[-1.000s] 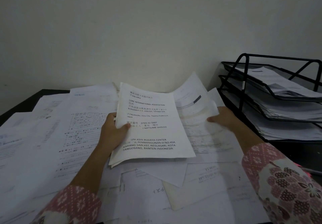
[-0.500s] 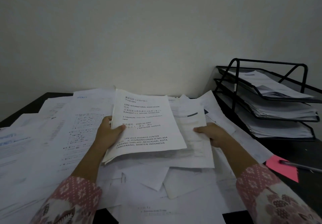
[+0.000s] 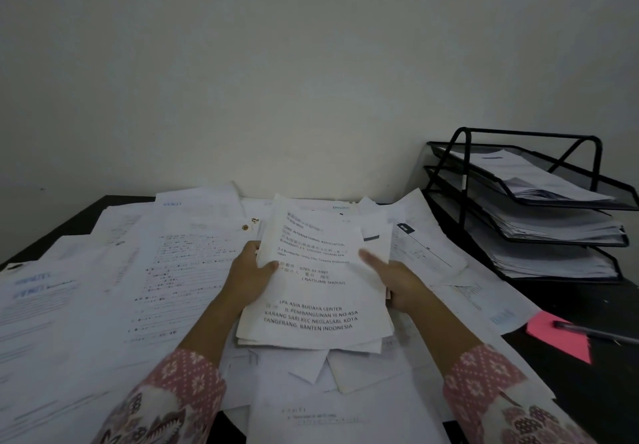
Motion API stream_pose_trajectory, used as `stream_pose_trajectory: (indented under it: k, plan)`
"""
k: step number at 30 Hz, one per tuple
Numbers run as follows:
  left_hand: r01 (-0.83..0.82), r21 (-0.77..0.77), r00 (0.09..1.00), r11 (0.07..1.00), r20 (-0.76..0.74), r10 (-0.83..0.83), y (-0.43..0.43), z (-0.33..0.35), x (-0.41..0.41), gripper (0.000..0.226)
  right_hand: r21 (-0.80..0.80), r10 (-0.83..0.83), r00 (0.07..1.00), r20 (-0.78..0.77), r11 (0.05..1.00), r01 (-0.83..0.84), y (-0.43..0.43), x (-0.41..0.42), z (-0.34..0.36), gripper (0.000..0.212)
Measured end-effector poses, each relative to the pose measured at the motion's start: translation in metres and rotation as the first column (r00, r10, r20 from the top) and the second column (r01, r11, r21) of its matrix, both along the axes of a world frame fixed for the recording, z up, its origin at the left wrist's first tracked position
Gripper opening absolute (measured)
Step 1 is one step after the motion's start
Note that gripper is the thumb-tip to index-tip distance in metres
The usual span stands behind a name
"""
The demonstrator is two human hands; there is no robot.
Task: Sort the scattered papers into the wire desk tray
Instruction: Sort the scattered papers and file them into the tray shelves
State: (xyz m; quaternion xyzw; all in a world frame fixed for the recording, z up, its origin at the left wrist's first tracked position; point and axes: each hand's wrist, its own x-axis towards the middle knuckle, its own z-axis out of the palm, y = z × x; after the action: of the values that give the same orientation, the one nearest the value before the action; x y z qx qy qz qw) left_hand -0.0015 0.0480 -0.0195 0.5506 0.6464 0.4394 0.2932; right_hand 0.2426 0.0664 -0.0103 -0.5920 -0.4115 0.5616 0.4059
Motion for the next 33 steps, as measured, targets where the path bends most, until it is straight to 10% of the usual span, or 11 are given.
stream_pose_trajectory:
  k: [10, 18, 28, 33]
  plan:
    - [0.002, -0.028, 0.957, 1.0, -0.289, -0.01, 0.017, 0.001, 0.012, 0.063, 0.133, -0.035, 0.996, 0.077, 0.991, 0.025, 0.004, 0.034, 0.02, 0.043]
    - [0.153, -0.032, 0.983, 0.988, 0.11, -0.148, 0.032, 0.042, 0.036, 0.083, 0.38, 0.012, 1.0, -0.024, 0.925, -0.002, -0.003, 0.06, 0.062, 0.044]
    - [0.02, 0.451, 0.914, 0.892, 0.352, -0.199, 0.03, 0.097, 0.069, 0.022, 0.59, -0.086, 0.99, -0.112, 0.796, 0.136, -0.001, 0.061, 0.106, 0.033]
    - [-0.005, 0.503, 0.869, 0.864, 0.43, -0.245, 0.024, 0.101, 0.073, 0.031, 0.661, -0.117, 0.98, -0.16, 0.724, 0.194, -0.006, 0.056, 0.111, 0.024]
